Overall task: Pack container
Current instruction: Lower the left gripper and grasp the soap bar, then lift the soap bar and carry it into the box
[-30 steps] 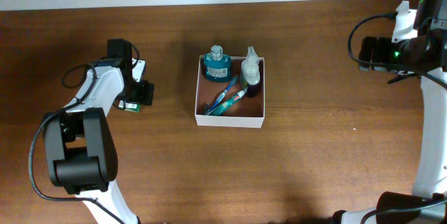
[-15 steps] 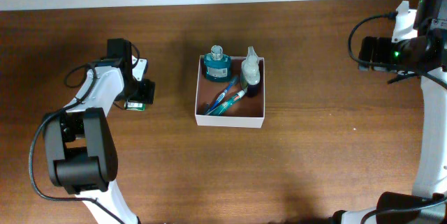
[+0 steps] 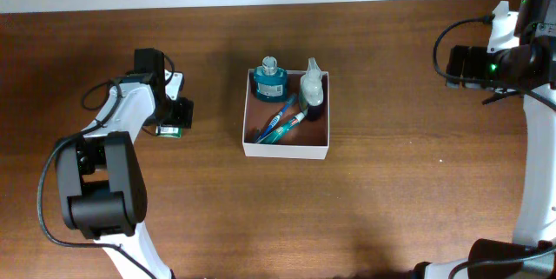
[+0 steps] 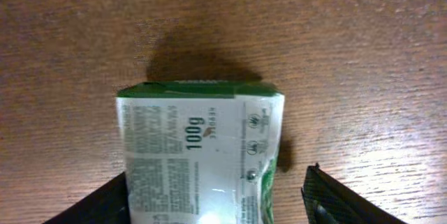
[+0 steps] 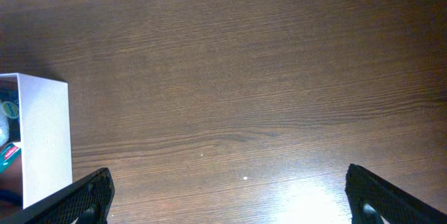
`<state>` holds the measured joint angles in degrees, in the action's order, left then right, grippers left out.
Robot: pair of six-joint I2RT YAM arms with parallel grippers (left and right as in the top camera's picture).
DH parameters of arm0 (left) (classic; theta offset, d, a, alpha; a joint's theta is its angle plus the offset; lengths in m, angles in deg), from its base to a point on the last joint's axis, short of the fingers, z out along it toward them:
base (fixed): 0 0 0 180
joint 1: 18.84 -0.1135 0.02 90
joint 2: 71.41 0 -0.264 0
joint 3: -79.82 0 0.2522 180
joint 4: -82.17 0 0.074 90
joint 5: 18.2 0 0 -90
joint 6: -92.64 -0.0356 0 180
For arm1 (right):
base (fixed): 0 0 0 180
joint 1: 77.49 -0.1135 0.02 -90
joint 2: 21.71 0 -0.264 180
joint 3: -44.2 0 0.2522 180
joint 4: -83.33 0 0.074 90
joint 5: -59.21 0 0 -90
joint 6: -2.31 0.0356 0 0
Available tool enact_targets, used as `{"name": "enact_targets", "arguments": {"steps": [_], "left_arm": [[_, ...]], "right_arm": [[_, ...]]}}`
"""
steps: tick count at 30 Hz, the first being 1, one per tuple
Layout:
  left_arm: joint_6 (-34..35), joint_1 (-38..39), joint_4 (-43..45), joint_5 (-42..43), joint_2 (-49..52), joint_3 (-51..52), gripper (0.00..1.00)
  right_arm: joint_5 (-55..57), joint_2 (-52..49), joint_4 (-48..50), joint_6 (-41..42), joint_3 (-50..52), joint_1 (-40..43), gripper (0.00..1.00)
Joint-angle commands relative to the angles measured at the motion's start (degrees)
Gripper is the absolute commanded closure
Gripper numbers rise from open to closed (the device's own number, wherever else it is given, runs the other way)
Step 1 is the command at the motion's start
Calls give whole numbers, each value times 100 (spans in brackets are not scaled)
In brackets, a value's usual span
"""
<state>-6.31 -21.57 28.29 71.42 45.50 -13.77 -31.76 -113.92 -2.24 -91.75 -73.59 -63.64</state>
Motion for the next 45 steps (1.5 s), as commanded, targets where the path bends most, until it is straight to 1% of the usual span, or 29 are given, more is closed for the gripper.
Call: {"name": "enact_targets", "arguments": {"steps": [1, 3, 6, 8, 10, 13, 15, 16, 20, 21, 24, 25, 31, 36, 37, 38, 39, 40, 42, 45], "left_arm": [[74, -17, 87, 109, 98, -46, 27], [74, -17, 105, 109, 129, -46, 28], [74, -17, 103, 111, 140, -46, 38], [74, -17, 103, 109, 140, -46, 47], [72, -17, 103, 111, 140, -46, 52], [74, -17, 105, 111, 140, -46, 55], [72, -17, 105, 111, 140, -46, 64], [72, -17, 105, 111, 140, -46, 66], [72, -17, 101, 109, 138, -55, 67], [72, -17, 90, 109, 136, -79, 69], [79, -9, -39, 114, 122, -269, 84], [79, -4, -118, 116, 111, -363, 87], [597, 11, -691, 223, 0, -1032, 91], [772, 37, -1058, 1095, -131, -1453, 94], [876, 66, -1097, 1270, -166, -1491, 94], [1156, 153, -1113, 1554, -249, -1517, 95], [1346, 205, -1115, 1611, -295, -1517, 98], [1550, 264, -1121, 1609, -328, -1517, 99], [1847, 422, -1141, 1609, -402, -1517, 99], [1878, 715, -1139, 1606, -505, -1517, 99]], "right_arm": [[-31, -11, 2, 50, -39, 4, 1], [-28, -9, 0, 50, -39, 4, 1], [-28, -11, 2, 50, -39, 7, 1], [-28, -11, 2, 50, -39, 4, 1], [-28, -11, 0, 50, -39, 4, 1], [-28, -11, 0, 50, -39, 7, 1], [-28, -9, 0, 50, -39, 4, 1], [-28, -11, 2, 50, -39, 4, 1], [-28, -11, 0, 50, -39, 4, 1], [-28, -11, 2, 50, -39, 7, 1], [-28, -11, 2, 50, -39, 4, 1], [-28, -11, 0, 50, -39, 4, 1], [-28, -11, 0, 50, -39, 4, 1], [-28, -11, 2, 50, -39, 7, 1], [-28, -11, 2, 50, -39, 4, 1], [-28, -11, 0, 50, -39, 4, 1], [-28, -11, 2, 50, -39, 4, 1], [-28, -11, 0, 50, -39, 7, 2], [-28, -11, 2, 50, -39, 4, 1], [-28, -11, 2, 50, -39, 4, 1]]}}
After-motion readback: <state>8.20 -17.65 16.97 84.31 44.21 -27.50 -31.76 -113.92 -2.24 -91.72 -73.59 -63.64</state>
